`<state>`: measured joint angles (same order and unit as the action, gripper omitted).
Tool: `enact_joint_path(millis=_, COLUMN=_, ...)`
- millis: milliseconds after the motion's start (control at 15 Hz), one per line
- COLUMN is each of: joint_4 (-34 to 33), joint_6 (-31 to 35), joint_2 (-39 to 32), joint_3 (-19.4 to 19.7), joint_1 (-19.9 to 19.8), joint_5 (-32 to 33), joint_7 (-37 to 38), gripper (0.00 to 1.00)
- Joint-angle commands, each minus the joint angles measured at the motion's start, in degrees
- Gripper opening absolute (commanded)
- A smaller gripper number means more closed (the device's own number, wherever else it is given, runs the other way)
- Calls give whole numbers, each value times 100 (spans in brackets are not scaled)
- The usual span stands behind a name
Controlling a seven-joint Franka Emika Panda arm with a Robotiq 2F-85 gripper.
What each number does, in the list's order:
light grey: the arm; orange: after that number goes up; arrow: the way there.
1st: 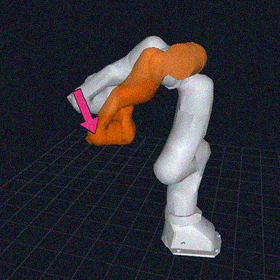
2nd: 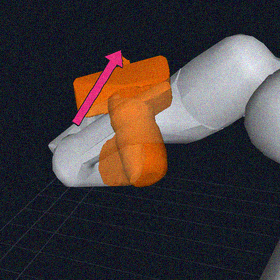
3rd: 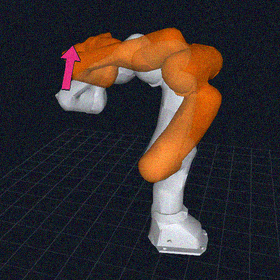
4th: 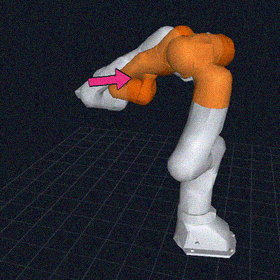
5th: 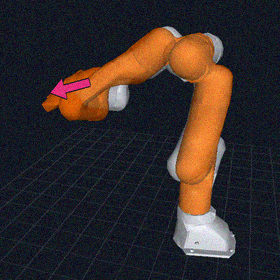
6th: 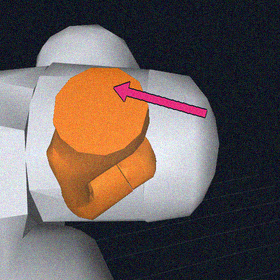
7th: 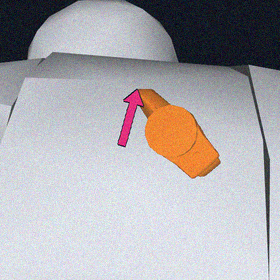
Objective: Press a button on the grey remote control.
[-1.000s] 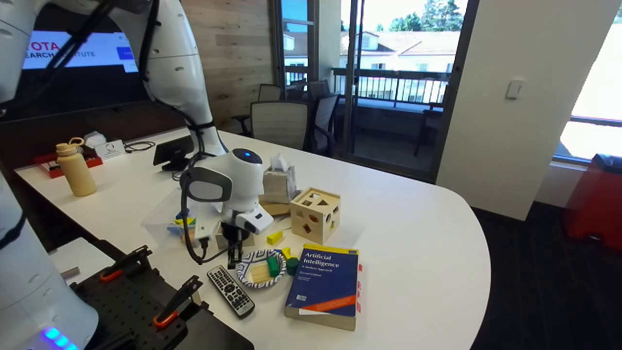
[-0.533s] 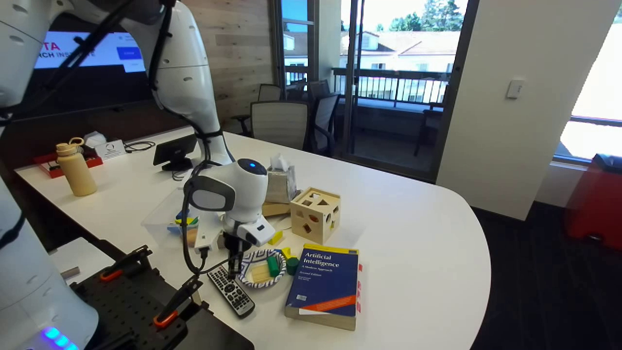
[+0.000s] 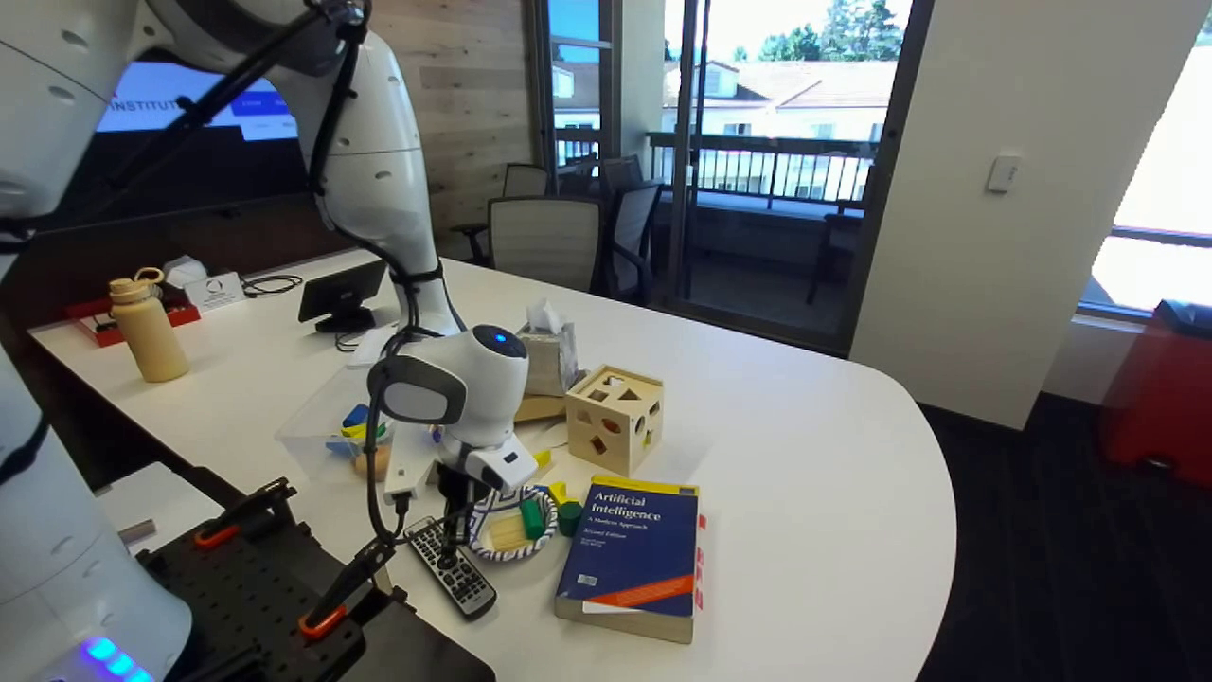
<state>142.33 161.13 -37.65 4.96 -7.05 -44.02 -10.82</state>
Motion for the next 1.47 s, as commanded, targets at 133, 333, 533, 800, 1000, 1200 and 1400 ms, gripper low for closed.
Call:
enact_joint_path(millis=133, joint_4=-306, joint_6=-140, joint_2=-285, joint_3=-203, joint_1=-289, joint_5=275, joint_7=449, gripper=0)
enact_joint_path(millis=333, joint_4=-393, joint_6=-151, joint_2=-404, joint_3=-325, joint_1=-431, joint_5=490, joint_7=676, gripper=0)
enact_joint_path(millis=533, joint_4=-402, joint_6=-96, joint_2=-417, joint_3=-388, joint_1=-546, joint_5=663, joint_7=875, gripper=0)
enact_joint_path(millis=800, joint_4=-408, joint_6=-35, joint_2=-467, joint_3=-373, joint_1=-522, joint_5=855, joint_7=1146, gripper=0)
enact_joint_path(millis=1000, joint_4=-422, joint_6=-15, joint_2=-514, joint_3=-382, joint_1=-523, joint_5=1008, joint_7=1334, gripper=0)
enact_joint_path(millis=1200, joint_4=-418, joint_6=33, joint_2=-528, joint_3=-415, joint_1=-548, joint_5=1083, joint_7=1442, gripper=0)
enact_joint_path(millis=1400, joint_4=-407, joint_6=119, joint_2=-492, joint_3=-462, joint_1=-577, joint_5=1085, joint_7=1435, gripper=0)
